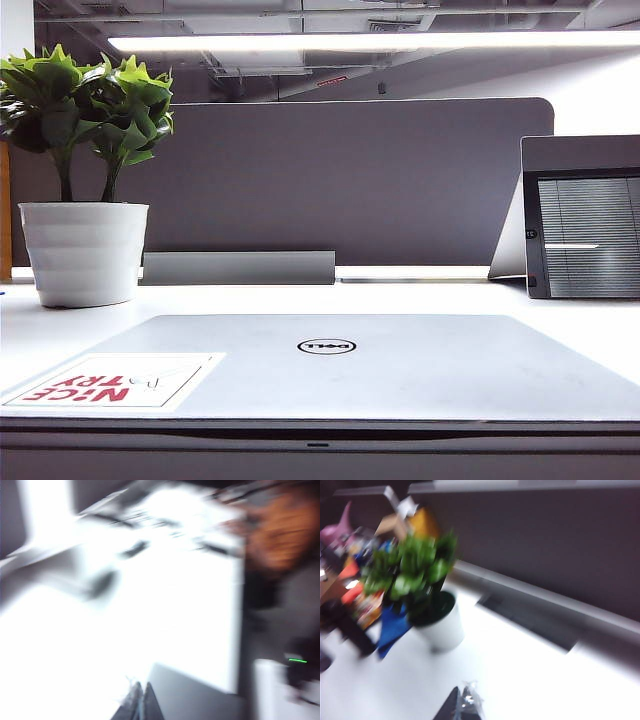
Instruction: Close the laptop lid.
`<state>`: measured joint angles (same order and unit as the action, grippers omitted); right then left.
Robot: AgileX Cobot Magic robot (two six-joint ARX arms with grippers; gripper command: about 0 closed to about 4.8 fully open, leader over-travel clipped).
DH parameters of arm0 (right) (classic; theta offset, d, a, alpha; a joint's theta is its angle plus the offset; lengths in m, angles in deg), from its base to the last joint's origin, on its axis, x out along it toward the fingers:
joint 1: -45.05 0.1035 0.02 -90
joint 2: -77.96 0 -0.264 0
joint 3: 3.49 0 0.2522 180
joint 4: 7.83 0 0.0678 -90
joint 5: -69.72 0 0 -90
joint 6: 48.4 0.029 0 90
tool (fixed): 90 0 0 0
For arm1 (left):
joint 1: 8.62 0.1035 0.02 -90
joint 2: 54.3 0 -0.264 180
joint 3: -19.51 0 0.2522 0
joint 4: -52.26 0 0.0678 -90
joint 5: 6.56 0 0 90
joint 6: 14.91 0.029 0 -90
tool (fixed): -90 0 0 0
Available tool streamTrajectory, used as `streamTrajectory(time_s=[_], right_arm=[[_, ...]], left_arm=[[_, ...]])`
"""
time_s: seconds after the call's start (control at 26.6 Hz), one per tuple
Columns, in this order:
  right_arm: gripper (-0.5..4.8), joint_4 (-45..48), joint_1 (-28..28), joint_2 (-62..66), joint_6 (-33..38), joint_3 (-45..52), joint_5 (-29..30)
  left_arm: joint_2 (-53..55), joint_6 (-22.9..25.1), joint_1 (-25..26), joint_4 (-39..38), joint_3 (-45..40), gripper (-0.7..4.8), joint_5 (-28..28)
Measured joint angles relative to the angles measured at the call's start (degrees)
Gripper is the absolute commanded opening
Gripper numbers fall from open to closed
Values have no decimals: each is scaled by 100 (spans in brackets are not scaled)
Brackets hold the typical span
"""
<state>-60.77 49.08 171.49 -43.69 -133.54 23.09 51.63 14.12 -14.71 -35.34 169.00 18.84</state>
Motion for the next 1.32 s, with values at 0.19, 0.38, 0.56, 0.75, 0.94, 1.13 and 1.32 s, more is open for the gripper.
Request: streamTrajectory(time_s=[0.19, 0.38, 0.56, 0.75, 0.94, 1.13, 1.32], right_arm=[[-5, 424, 0, -533, 164, -24, -1287], [-5, 459, 140, -957, 179, -24, -2935], [-5, 459, 271, -1134, 146, -22, -3893], [-5, 345, 472, -1185, 46, -15, -4164], [-5, 249, 455, -1255, -138, 2, -4505], [-5, 249, 525, -1471, -208, -4, -4686], [-5, 216, 492, -1558, -293, -2, -4852]], left_arm=[[-136, -1370, -90, 962, 221, -5, 1928], [-481, -2063, -229, 1670, 229, -5, 3825], [-684, -2164, -660, 2035, 234, -5, 5497], [-748, -2184, -953, 2065, 229, -5, 6446], [-909, -2184, -1075, 2175, 229, -5, 6738], [-1163, -2157, -1073, 2223, 232, -5, 7121], [-1392, -2133, -1067, 2107, 229, -5, 7425]])
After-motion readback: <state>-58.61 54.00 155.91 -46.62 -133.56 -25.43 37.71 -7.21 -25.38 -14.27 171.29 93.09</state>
